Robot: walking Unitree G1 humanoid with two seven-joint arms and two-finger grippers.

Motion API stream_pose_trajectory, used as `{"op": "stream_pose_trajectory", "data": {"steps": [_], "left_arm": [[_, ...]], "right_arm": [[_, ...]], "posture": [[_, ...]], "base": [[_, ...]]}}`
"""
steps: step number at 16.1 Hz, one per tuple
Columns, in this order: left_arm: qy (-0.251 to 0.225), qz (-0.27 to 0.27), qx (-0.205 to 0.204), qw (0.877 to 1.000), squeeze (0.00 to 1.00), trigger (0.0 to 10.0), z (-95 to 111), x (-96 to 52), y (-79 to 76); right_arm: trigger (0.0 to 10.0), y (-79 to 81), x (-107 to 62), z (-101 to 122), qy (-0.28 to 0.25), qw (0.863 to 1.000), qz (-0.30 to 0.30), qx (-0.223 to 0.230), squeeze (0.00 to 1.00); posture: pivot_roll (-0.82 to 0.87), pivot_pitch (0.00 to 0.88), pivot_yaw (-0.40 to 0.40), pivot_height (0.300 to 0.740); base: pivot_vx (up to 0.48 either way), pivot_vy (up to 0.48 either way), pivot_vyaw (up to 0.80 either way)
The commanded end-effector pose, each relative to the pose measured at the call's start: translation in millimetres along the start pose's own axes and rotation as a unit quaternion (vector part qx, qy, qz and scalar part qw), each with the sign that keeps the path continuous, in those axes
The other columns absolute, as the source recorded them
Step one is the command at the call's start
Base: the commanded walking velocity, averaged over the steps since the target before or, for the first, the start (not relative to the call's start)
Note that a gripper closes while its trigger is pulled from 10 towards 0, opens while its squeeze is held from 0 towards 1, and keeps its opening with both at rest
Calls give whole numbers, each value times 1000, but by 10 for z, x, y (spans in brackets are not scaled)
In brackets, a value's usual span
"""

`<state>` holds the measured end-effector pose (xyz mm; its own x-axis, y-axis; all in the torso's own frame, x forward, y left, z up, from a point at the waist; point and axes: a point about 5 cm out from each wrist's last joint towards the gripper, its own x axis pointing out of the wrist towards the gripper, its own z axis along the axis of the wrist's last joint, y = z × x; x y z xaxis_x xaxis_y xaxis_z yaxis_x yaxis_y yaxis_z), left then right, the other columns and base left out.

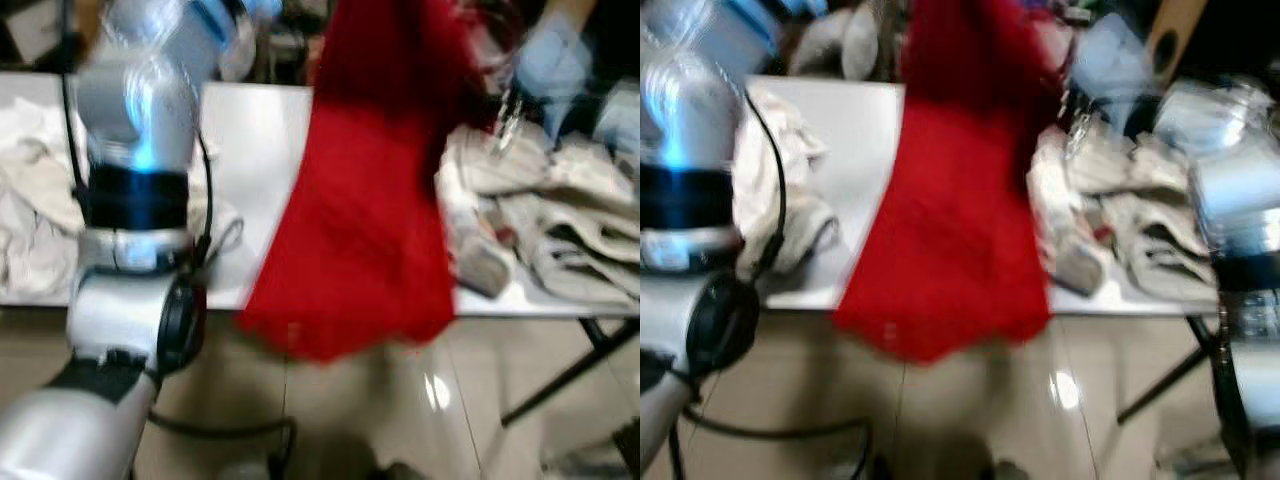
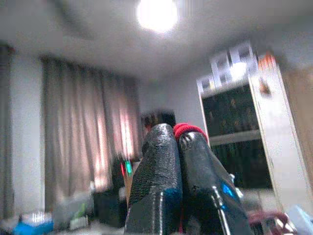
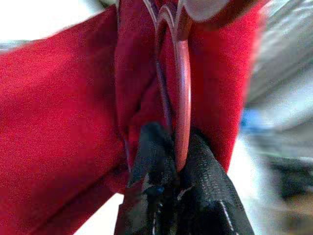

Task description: Hang hanger

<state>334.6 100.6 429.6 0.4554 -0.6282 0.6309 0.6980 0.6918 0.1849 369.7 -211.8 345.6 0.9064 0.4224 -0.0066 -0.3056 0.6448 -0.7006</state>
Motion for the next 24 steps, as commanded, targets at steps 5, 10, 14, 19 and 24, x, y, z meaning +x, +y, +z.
{"op": "stream_pose_trajectory", "data": {"steps": [5, 10, 14, 19, 24], "left_arm": [[-126, 73, 20, 989, 0, 10000, 509, 8, 184], [27, 52, 0, 998, 0, 10000, -451, 14, -118], [255, 42, 40, 965, 0, 10000, -1732, -318, -503], [310, 129, 66, 940, 0, 10000, -2016, -668, -244], [395, 135, 64, 906, 0, 10000, -2341, -1353, -140]], "right_arm": [[10000, -661, -88, 341, -100, 982, -159, -10, 0], [10000, 111, 66, -496, -12, 999, 29, -8, 0], [10000, 782, -407, -997, 20, 981, 186, 53, 0], [10000, 896, -882, -919, 29, 969, 234, 67, 0], [10000, 824, -1553, -493, 37, 947, 294, 121, 0]], "posture": [[20, 0, -43, 723], [15, 0, -34, 723], [-10, 0, 19, 723], [-46, 0, 47, 723], [-55, 0, 23, 723]], "base": [[0, 0, 0], [0, 0, 0], [0, 0, 0], [0, 0, 0], [0, 0, 0]]}}
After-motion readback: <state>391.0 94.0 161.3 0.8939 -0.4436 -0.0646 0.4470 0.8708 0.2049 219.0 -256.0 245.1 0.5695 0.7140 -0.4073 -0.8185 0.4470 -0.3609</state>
